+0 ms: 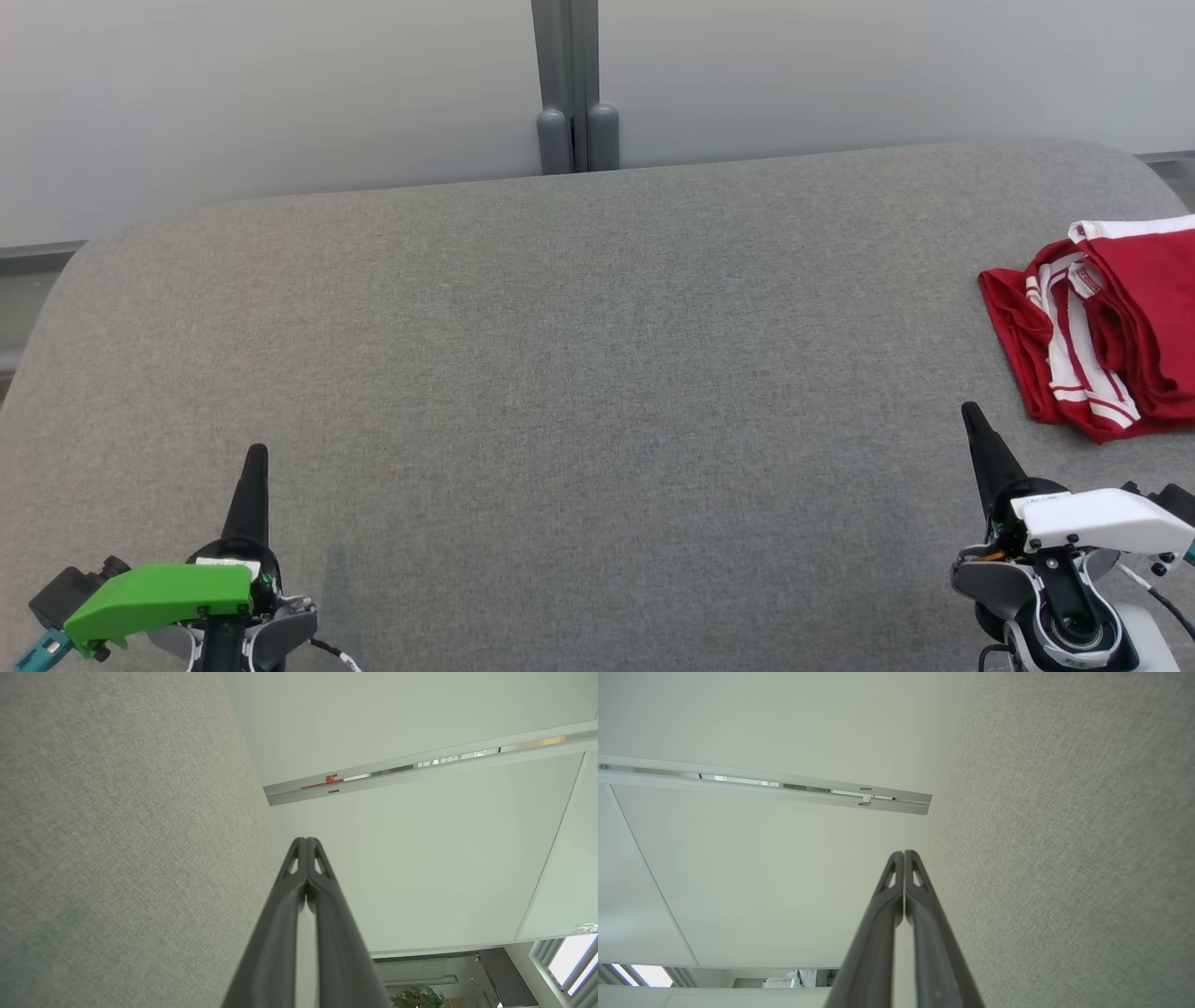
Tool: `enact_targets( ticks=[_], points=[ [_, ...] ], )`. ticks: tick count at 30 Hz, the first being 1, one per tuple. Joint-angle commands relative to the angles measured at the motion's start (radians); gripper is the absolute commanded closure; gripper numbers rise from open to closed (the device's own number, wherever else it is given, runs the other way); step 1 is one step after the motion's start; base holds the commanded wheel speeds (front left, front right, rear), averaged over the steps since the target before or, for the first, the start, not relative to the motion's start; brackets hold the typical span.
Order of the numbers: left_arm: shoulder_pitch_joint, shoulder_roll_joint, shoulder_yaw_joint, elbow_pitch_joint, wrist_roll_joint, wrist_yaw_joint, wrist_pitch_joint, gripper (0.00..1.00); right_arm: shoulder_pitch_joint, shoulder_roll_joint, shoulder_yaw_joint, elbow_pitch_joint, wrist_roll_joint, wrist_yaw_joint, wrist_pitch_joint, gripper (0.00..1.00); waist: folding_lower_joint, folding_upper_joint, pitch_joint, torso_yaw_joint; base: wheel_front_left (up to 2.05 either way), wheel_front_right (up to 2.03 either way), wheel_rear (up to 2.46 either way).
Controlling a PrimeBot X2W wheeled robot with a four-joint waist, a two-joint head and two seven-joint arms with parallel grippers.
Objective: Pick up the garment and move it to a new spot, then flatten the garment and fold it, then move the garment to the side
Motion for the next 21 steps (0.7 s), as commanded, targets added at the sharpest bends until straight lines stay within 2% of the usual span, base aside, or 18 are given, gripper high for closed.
enact_targets(
  ticks=[1,21],
  points=[
    [-0.022,0.007,0.005,-0.008,-0.025,-0.003,0.005,1.00,0.005,-0.001,-0.003,-0.010,0.024,0.000,0.008,1.00,0.0000,-0.0001,0.000,0.000,0.00,0.00,0.00],
    [-0.030,0.007,0.022,-0.013,-0.154,-0.004,0.044,1.00,0.011,0.000,-0.010,-0.024,0.167,0.000,0.041,1.00,0.0000,-0.0001,-0.003,-0.001,0.00,0.00,0.00]
  ],
)
